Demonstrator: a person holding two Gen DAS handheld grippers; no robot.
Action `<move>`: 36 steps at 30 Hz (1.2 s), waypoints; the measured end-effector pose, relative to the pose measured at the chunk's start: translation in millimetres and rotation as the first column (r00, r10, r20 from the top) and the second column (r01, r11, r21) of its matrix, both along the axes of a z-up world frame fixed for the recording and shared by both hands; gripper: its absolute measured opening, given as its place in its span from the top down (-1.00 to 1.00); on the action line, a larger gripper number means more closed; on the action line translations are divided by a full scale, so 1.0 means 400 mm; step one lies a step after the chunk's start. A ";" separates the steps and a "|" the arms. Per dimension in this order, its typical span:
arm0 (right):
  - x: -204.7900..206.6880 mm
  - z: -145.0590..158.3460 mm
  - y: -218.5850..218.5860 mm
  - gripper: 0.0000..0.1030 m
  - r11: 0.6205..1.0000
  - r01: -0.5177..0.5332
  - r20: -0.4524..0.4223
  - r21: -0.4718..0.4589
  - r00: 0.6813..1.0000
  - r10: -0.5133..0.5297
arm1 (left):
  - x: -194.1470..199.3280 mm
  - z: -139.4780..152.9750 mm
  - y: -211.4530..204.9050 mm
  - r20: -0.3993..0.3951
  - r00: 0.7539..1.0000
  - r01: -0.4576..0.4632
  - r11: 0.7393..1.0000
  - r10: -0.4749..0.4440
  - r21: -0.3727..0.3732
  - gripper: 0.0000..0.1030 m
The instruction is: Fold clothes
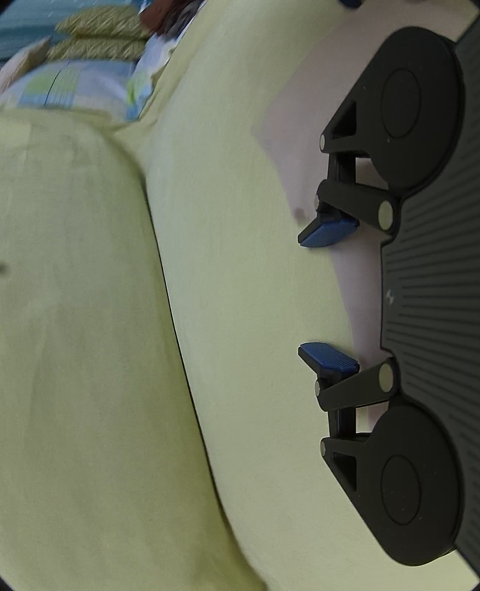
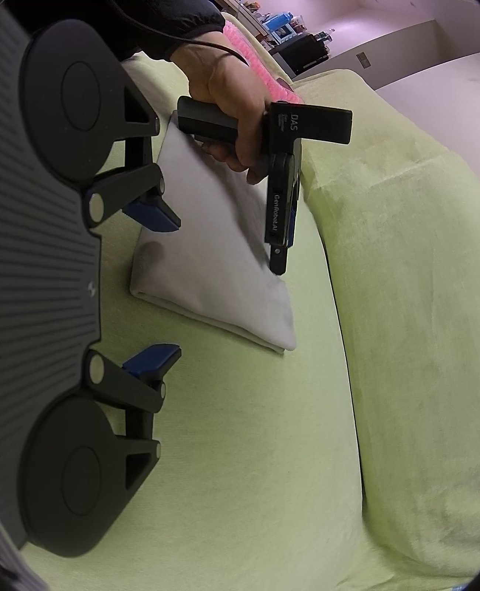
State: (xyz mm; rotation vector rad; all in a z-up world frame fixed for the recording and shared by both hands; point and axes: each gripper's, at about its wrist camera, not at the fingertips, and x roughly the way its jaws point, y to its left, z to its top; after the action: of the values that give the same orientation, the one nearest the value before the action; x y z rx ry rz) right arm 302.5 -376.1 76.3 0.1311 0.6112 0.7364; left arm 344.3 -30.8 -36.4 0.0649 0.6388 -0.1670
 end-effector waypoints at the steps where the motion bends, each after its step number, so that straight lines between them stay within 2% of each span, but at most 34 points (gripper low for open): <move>1: 0.001 0.001 0.001 -0.24 1.000 0.000 0.001 -0.001 1.000 0.000 | -0.010 0.008 0.004 0.016 1.000 -0.022 1.000 0.022 -0.001 -0.15; 5: -0.001 0.001 0.003 -0.24 1.000 0.001 0.004 -0.006 1.000 -0.001 | -0.036 0.033 0.007 0.054 0.998 -0.016 1.000 0.015 0.007 -0.14; 6: -0.001 0.001 0.004 -0.24 1.000 0.001 0.005 -0.007 1.000 -0.001 | -0.041 0.036 0.007 0.051 0.999 -0.008 1.000 0.007 0.002 -0.14; 10: -0.006 0.005 0.012 -0.25 1.000 0.005 0.011 -0.025 1.000 -0.005 | -0.054 0.003 0.004 0.006 1.000 0.001 0.998 -0.001 0.066 -0.18; 12: -0.009 0.008 0.013 -0.25 1.000 0.009 0.017 -0.028 1.000 -0.009 | -0.069 0.009 0.025 0.000 1.000 -0.028 0.999 0.028 0.036 -0.18; 16: -0.017 0.020 0.011 -0.25 0.999 0.044 0.053 -0.017 0.998 -0.043 | -0.110 0.039 0.040 0.028 0.997 -0.078 0.995 0.076 0.065 -0.19; 22: -0.036 0.032 0.012 -0.25 0.989 0.144 0.115 0.032 0.983 -0.146 | -0.231 0.054 0.059 0.006 0.991 -0.130 0.991 0.130 0.042 -0.31; 27: -0.106 0.035 0.033 -0.25 0.981 0.186 0.177 0.060 0.965 -0.194 | -0.411 0.065 0.043 0.020 0.992 -0.124 0.991 0.125 -0.054 -0.45; 29: -0.156 0.035 0.046 -0.32 0.978 0.195 0.199 0.073 0.958 -0.206 | -0.465 0.063 0.039 0.016 0.992 -0.122 0.989 0.124 -0.086 -0.49; 31: -0.219 0.026 0.066 -0.35 0.976 0.208 0.201 0.058 0.956 -0.215 | -0.495 0.061 0.034 0.017 0.994 -0.109 0.989 0.111 -0.095 -0.51; 36: -0.320 0.008 0.093 -0.35 0.969 0.245 0.188 0.023 0.951 -0.245 | -0.592 0.053 0.046 0.025 0.988 -0.150 0.979 0.155 -0.138 -0.59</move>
State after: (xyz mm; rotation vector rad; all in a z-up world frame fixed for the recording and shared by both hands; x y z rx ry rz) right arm 174.5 -338.8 79.3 0.1321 0.4039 0.5009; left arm 107.5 -12.3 -15.4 -0.1125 0.5929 -0.0603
